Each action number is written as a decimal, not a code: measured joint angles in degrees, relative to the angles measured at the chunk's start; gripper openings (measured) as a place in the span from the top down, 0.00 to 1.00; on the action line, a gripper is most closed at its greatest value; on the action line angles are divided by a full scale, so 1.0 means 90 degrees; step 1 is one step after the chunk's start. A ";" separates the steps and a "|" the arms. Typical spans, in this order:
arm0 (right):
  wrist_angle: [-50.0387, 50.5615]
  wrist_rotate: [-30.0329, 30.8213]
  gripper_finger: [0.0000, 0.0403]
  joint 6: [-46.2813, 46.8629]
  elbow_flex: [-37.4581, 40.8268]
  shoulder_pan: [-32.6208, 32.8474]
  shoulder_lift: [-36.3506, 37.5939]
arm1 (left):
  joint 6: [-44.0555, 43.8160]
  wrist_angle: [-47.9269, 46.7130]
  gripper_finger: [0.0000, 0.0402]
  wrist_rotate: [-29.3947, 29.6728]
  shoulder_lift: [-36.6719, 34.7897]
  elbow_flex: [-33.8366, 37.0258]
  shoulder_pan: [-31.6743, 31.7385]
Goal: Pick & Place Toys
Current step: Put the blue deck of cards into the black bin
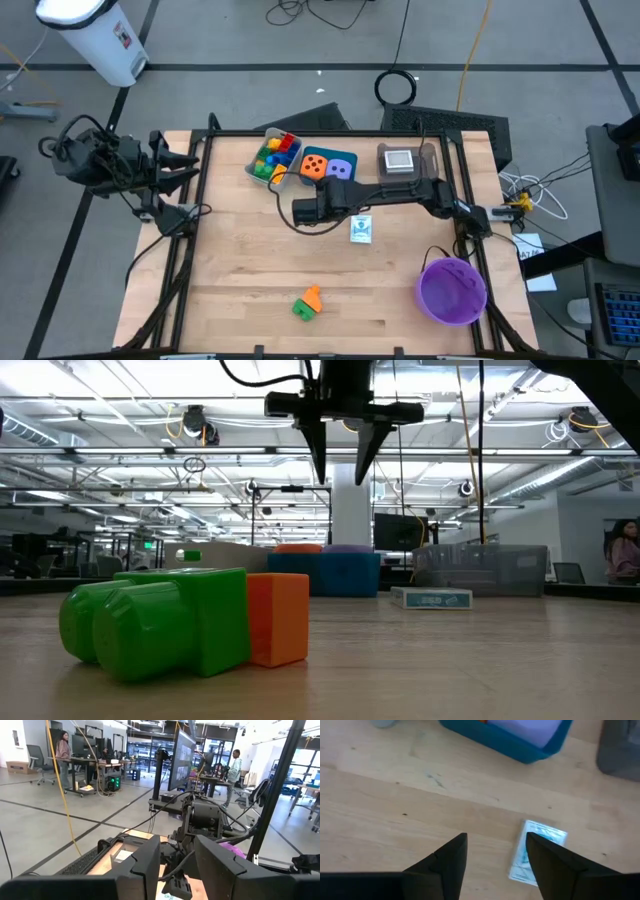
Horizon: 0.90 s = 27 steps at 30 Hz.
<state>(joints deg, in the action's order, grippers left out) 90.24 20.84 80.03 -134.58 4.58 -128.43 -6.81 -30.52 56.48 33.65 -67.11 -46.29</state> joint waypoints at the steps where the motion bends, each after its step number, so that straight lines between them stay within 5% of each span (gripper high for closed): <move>1: -0.0003 0.0002 0.51 0.0039 0.0000 0.0000 0.0001 | -0.0006 -0.0005 0.68 -0.0001 0.0001 0.0000 0.0000; 15: -0.0025 -0.0735 0.10 0.0639 0.1073 0.0141 0.0001 | -0.0211 -0.0171 0.68 -0.0002 0.0002 0.0000 -0.0001; 27: -0.0019 -0.1664 0.01 0.1225 0.2218 0.0240 0.0125 | -0.0143 -0.0326 0.68 -0.0002 0.0002 0.0000 0.0000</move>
<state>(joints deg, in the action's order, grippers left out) 90.07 5.86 91.06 -114.62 6.74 -127.30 -8.10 -33.45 56.47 33.67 -67.11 -46.28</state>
